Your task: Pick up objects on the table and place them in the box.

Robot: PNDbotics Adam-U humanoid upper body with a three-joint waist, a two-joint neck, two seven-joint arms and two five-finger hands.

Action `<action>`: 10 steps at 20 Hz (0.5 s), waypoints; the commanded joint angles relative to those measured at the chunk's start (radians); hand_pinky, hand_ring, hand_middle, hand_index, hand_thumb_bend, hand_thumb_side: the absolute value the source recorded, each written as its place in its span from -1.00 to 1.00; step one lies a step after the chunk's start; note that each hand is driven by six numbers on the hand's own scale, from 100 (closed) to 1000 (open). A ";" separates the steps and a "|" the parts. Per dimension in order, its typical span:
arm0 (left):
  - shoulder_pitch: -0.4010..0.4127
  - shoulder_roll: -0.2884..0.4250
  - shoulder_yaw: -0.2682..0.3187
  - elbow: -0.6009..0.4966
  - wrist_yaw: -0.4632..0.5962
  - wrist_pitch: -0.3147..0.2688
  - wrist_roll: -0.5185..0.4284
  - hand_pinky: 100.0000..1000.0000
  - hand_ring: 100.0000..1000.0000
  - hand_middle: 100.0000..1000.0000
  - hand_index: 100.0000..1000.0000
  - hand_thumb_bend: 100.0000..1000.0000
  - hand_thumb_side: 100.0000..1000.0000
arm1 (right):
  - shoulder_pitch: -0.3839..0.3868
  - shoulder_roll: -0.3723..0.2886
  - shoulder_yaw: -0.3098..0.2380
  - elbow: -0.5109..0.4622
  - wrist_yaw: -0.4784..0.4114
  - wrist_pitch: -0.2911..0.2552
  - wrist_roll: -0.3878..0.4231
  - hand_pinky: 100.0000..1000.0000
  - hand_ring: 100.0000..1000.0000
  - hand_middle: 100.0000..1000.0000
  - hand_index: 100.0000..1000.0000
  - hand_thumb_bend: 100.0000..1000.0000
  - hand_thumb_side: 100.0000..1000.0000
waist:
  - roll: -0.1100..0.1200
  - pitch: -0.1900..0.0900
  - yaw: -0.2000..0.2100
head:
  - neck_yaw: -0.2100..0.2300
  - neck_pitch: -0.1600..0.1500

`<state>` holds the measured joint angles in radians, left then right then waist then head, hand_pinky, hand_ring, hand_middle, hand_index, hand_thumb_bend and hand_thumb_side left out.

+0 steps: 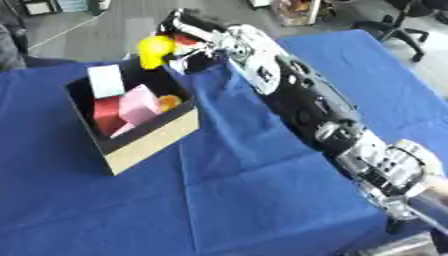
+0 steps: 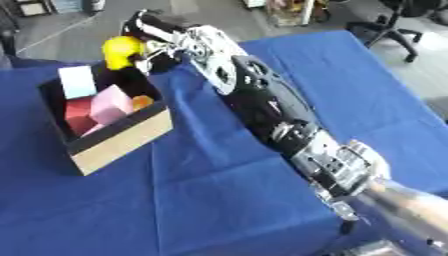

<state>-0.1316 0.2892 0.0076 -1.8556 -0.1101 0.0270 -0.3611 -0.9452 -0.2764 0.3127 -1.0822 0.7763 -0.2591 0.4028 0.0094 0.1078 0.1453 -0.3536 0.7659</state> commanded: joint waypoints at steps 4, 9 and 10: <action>-0.008 0.005 0.001 -0.011 0.005 0.000 -0.002 0.48 0.19 0.20 0.57 0.14 -0.12 | -0.008 0.003 -0.041 0.022 0.123 0.029 -0.011 0.69 0.66 0.77 0.97 -0.45 -0.48 | -0.010 -0.031 -0.002 | 0.005 0.004; -0.007 0.004 0.002 -0.009 0.004 0.001 -0.001 0.48 0.19 0.20 0.57 0.14 -0.12 | 0.007 -0.023 -0.076 -0.015 0.111 0.078 -0.119 0.69 0.64 0.75 0.95 -0.55 -0.58 | -0.014 -0.031 -0.010 | 0.013 0.004; -0.007 0.004 0.002 -0.009 0.003 0.002 -0.001 0.48 0.19 0.20 0.57 0.13 -0.12 | 0.014 -0.034 -0.087 -0.036 0.094 0.086 -0.138 0.68 0.61 0.70 0.92 -0.66 -0.69 | -0.014 -0.031 -0.013 | 0.015 0.004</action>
<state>-0.1314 0.2816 0.0076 -1.8550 -0.1101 0.0283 -0.3620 -0.9126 -0.2796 0.2445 -1.0847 0.8802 -0.1830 0.2895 0.0093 0.1048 0.1335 -0.3424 0.7659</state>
